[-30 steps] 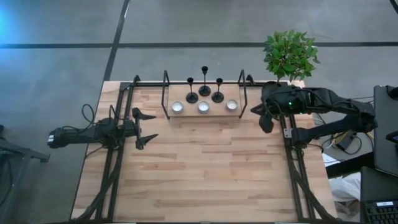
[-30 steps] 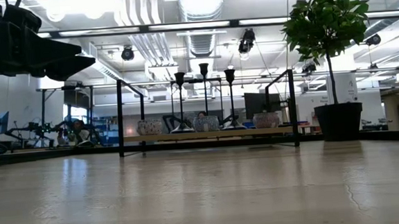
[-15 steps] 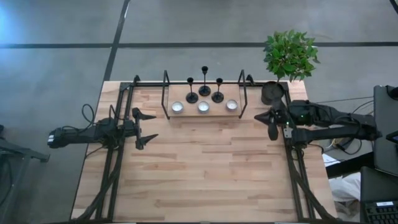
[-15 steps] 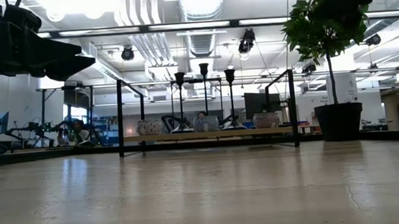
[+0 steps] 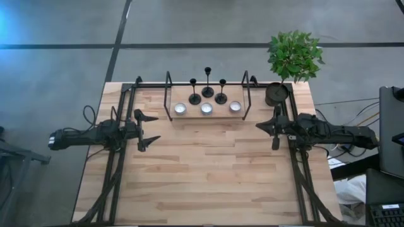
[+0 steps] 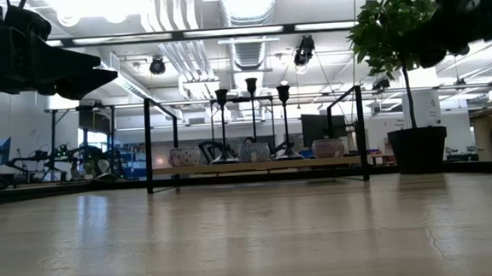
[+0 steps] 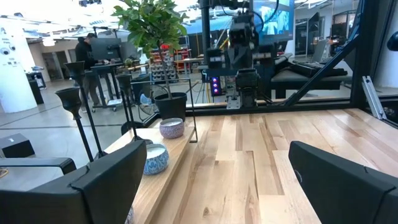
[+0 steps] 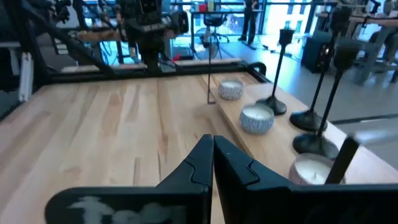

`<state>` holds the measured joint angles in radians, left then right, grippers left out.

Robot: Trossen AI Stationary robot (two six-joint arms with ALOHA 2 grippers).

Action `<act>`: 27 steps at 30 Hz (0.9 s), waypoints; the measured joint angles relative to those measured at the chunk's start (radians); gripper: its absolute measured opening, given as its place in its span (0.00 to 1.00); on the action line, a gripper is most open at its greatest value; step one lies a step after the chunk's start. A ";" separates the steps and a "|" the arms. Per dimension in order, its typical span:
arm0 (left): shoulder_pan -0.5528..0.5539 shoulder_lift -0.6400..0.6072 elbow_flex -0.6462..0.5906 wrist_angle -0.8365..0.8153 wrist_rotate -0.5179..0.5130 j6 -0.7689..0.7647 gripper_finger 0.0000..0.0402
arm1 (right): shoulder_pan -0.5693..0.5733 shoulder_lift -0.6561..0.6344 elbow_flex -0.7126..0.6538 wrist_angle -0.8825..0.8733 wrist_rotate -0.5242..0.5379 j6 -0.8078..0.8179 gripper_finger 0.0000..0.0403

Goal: Pick & Place candle stick holders
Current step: Return to Home Position

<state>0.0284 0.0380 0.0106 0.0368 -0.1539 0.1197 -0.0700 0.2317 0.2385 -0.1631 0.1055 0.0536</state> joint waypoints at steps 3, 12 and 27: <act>0.000 0.000 0.000 0.000 0.000 0.000 0.99 | 0.000 -0.057 -0.079 0.033 0.003 -0.033 0.02; 0.000 0.000 0.000 0.000 0.001 0.000 0.99 | -0.002 -0.206 -0.194 0.104 -0.031 -0.174 0.02; 0.000 0.002 -0.001 0.005 -0.001 0.000 0.99 | -0.005 -0.232 -0.231 0.183 -0.034 -0.170 0.02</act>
<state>0.0284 0.0399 0.0097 0.0417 -0.1547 0.1196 -0.0750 -0.0002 0.0078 0.0195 0.0714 -0.1169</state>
